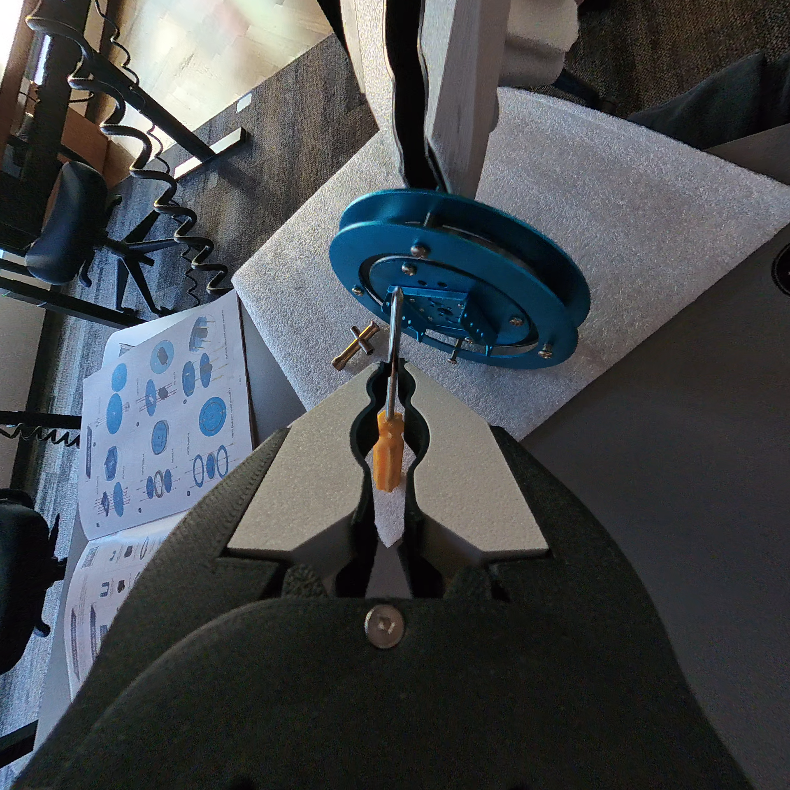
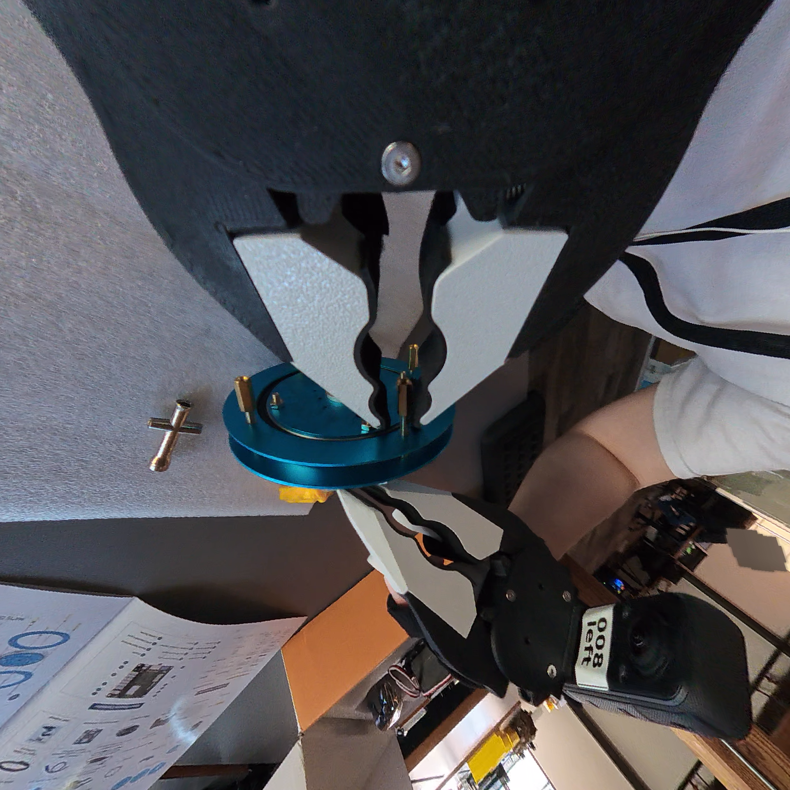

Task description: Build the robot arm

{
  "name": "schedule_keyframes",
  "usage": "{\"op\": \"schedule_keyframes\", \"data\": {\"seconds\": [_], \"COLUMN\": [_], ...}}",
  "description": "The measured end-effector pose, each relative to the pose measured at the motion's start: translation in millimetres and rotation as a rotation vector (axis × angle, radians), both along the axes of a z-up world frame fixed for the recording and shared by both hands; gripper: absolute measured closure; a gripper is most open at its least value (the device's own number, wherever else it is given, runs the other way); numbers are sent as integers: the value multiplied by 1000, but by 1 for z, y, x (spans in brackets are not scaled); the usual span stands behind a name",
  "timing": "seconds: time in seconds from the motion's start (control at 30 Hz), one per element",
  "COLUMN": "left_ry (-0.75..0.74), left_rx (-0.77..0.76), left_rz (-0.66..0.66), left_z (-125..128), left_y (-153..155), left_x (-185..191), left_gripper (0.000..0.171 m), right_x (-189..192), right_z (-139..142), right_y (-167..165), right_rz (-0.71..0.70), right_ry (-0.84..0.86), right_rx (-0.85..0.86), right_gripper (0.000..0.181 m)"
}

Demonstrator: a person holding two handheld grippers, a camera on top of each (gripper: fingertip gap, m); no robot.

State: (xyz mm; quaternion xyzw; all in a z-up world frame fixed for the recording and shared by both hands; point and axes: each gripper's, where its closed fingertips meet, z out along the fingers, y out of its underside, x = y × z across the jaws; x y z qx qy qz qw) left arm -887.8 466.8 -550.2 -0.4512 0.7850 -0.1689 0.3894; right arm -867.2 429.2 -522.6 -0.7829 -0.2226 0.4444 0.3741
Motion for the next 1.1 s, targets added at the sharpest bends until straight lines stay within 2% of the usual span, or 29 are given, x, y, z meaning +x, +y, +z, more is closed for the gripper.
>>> {"op": "schedule_keyframes", "data": {"seconds": [0.27,0.4,0.53,0.67,0.8,0.93,1.0,1.1], "left_ry": [-25,18,164,346,496,451,422,292], "left_rx": [20,58,120,-43,-258,-381,-403,-461], "left_rz": [54,111,171,216,254,231,251,312], "left_z": [7,11,-11,-48,-71,-67,-64,-42], "left_y": [14,29,52,60,60,56,58,58], "left_x": [-1,1,8,17,24,35,32,22], "left_gripper": [169,169,170,169,168,165,143,137], "right_x": [-3,-2,-2,-1,1,2,3,5], "right_z": [-1,-2,-2,-2,-2,-2,-2,-2], "right_y": [2,2,1,0,1,2,2,3], "right_rz": [-2,-8,-9,-10,-9,-5,-3,-1], "right_ry": [-25,-17,-12,-1,-2,9,14,22], "right_rx": [18,19,22,25,30,31,33,32], "right_gripper": [177,177,177,177,177,177,178,178]}}
